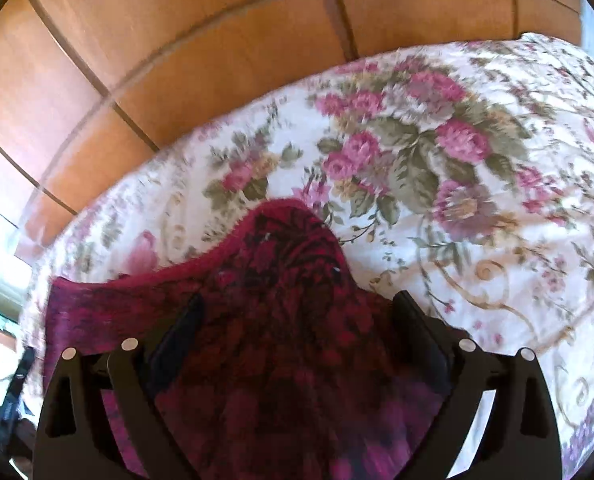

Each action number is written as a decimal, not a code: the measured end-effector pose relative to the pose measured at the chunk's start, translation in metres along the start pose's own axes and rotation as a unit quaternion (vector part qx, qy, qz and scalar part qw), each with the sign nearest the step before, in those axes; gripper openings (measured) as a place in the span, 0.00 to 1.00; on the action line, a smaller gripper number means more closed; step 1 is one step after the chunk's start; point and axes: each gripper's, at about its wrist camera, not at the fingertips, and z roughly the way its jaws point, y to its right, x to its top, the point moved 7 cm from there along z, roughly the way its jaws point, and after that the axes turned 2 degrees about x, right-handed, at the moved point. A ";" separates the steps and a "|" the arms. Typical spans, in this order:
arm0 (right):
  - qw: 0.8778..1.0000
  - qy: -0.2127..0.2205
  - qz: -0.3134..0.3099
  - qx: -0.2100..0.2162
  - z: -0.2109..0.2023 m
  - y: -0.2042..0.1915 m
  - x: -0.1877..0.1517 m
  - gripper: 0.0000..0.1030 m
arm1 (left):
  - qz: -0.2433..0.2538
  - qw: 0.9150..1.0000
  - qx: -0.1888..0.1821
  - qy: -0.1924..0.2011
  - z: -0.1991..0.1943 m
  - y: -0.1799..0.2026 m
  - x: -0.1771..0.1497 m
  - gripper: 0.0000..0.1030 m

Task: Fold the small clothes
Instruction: 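Grasp the sweater edge with the right gripper and lift it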

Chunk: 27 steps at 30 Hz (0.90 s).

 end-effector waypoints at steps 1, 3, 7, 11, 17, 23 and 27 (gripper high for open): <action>1.000 0.006 0.000 0.002 -0.008 0.000 -0.001 0.92 | -0.012 1.000 -0.006 -0.006 -0.001 -0.010 -0.002 0.56; 1.000 0.018 -0.002 0.002 -0.023 0.000 -0.005 0.92 | -0.026 1.000 -0.005 -0.015 -0.003 -0.026 -0.007 0.56; 1.000 0.024 0.003 -0.010 -0.038 0.011 -0.018 0.91 | -0.068 0.996 -0.042 -0.043 0.002 -0.045 -0.016 0.56; 1.000 0.012 0.012 -0.018 -0.032 0.019 -0.030 0.68 | -0.076 0.990 -0.095 -0.078 0.011 -0.035 -0.023 0.40; 0.999 0.016 -0.030 -0.037 -0.024 0.007 -0.028 0.23 | -0.038 0.994 -0.059 -0.087 0.024 -0.022 -0.031 0.13; 0.996 0.020 -0.051 -0.071 0.007 0.018 -0.027 0.23 | -0.027 0.995 -0.026 -0.093 0.030 -0.021 -0.036 0.15; 0.997 0.022 -0.038 -0.056 0.003 0.020 -0.027 0.26 | 0.003 0.998 0.025 -0.060 0.009 -0.016 -0.027 0.20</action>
